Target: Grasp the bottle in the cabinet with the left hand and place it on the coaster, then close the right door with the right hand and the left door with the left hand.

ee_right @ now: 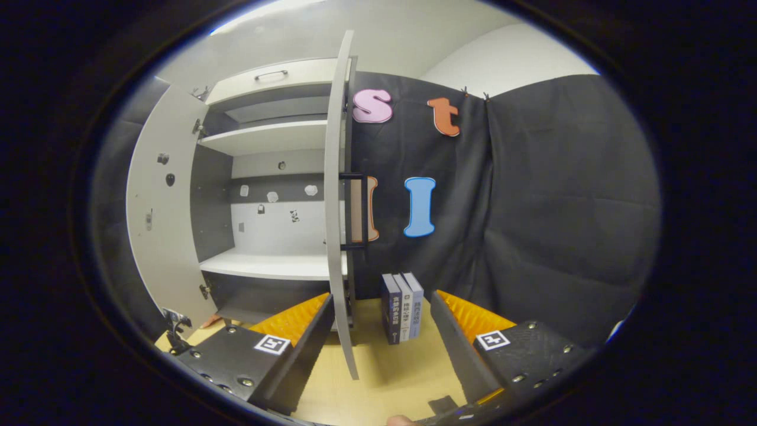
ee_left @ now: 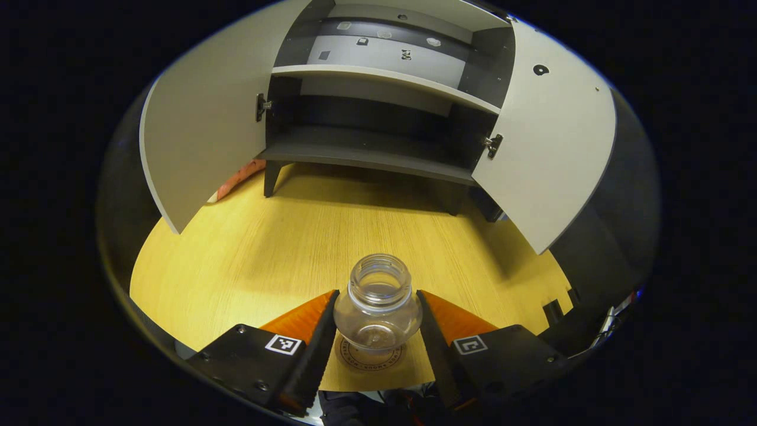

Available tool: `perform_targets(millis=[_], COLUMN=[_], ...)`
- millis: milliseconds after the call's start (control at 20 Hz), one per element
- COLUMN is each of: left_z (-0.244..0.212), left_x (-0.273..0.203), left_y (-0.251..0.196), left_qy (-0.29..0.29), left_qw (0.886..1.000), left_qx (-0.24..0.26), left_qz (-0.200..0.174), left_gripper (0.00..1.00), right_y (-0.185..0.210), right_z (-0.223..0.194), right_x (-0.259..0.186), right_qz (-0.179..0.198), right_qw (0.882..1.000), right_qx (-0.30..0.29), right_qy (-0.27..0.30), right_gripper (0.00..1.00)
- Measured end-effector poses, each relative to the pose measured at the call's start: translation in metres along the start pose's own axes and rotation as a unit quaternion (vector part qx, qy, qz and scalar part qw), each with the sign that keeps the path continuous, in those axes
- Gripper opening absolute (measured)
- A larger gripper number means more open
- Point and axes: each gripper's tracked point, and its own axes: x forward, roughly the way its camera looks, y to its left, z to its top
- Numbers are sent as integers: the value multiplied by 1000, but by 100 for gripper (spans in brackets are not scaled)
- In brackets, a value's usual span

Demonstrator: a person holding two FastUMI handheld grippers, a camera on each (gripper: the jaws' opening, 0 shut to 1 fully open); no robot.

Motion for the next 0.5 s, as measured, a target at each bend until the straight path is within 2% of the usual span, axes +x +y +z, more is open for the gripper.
perform_targets(millis=[50, 200, 250, 300, 500], left_z=[1, -4, -6, -2, -3], left_x=[-1, 1, 0, 1, 5], left_y=[0, -3, -4, -6, -5], left_qy=[-1, 9, 10, 5, 14], left_qw=[1000, 1000, 1000, 1000, 998], left_qx=[5, 18, 22, 29, 53], left_qz=[2, -1, -2, -3, 9], left_gripper=[80, 78, 78, 79, 79], right_y=[0, -2, -3, -3, -5], right_z=[-1, -5, -6, -6, -9], right_x=[0, -1, -2, -2, -2], right_qz=[-1, -3, -4, -4, -9], right_qw=[1000, 1000, 1000, 1000, 1000], right_qx=[0, 0, 0, 1, 1], right_qy=[1, 6, 7, 8, 8], right_gripper=[98, 99, 94, 99, 99])
